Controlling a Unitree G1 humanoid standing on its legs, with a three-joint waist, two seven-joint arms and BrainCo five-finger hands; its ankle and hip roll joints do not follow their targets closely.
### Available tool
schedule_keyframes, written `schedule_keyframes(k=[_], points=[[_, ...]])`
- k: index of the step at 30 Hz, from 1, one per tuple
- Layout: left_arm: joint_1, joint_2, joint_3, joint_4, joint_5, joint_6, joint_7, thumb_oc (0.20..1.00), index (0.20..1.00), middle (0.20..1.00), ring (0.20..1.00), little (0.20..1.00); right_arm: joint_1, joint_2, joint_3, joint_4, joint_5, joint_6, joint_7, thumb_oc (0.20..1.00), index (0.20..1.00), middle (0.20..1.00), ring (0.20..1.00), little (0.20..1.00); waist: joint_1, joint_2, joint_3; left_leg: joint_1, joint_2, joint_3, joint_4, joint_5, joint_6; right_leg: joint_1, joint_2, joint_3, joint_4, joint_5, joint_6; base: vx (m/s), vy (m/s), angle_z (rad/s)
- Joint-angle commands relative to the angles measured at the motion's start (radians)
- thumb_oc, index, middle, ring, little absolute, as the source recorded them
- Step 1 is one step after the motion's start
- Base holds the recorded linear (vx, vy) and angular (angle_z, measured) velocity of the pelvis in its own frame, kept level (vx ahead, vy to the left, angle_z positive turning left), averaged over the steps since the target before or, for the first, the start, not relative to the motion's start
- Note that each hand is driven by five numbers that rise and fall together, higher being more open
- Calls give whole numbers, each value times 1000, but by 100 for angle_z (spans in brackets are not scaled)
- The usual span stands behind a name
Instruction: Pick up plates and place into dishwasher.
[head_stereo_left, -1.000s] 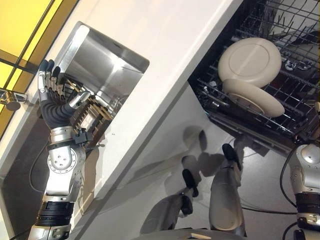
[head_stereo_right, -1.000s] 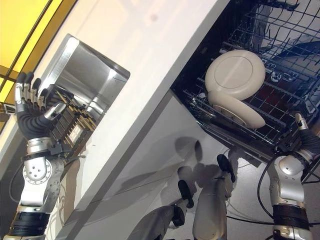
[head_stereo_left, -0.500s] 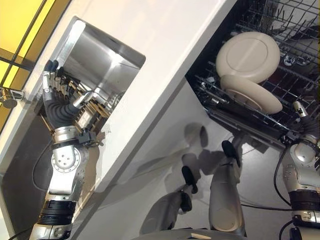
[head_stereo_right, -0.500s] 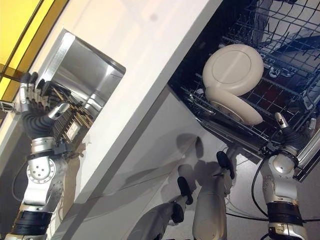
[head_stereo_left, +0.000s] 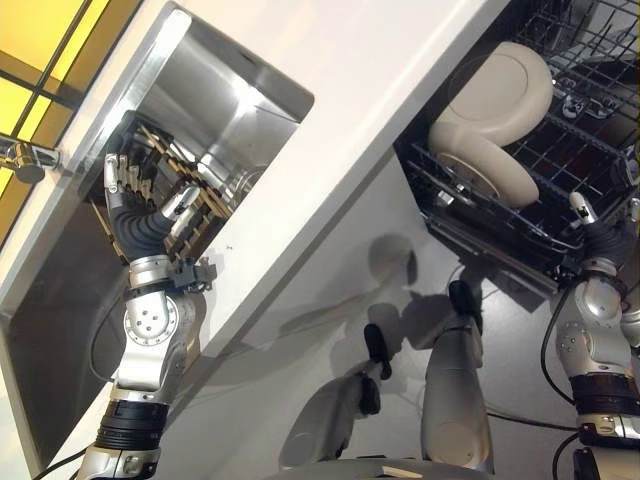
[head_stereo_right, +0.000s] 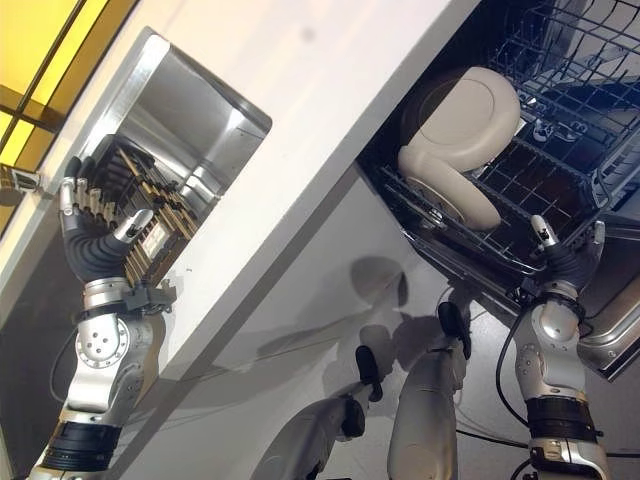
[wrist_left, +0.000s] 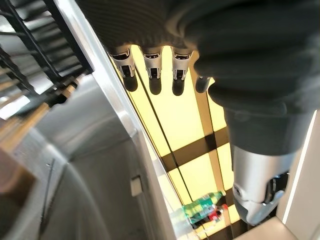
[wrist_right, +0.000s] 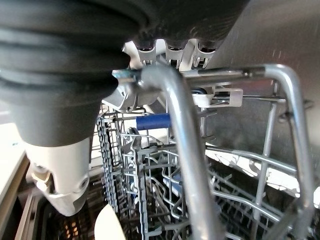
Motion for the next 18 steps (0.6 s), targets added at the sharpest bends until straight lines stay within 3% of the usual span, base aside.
schedule_keyframes(k=[1, 11, 18], points=[[-40, 62, 51, -68, 12, -21, 42, 1000, 1000, 1000, 1000, 1000, -236, 37, 196, -144, -24, -32, 135, 1000, 1000, 1000, 1000, 1000, 80, -14, 84, -74, -30, -49, 143, -17, -16, 85, -62, -24, -55, -15, -15, 5, 28, 22], [-63, 94, 35, -81, 1, -11, 28, 1000, 1000, 1000, 1000, 1000, -434, 30, 242, -86, -16, -26, 96, 1000, 1000, 1000, 1000, 1000, 174, -23, 88, -109, -43, -81, 149, 0, -10, 95, -110, -107, -58, 5, -20, -5, 8, 29], [-63, 109, 35, -83, -21, -3, -2, 1000, 1000, 1000, 1000, 1000, -505, 21, 254, -34, 34, -57, 92, 1000, 1000, 1000, 1000, 1000, 207, -21, 76, -101, -56, -92, 159, -4, -5, 122, -136, -139, -57, 10, -18, 24, 2, 28]])
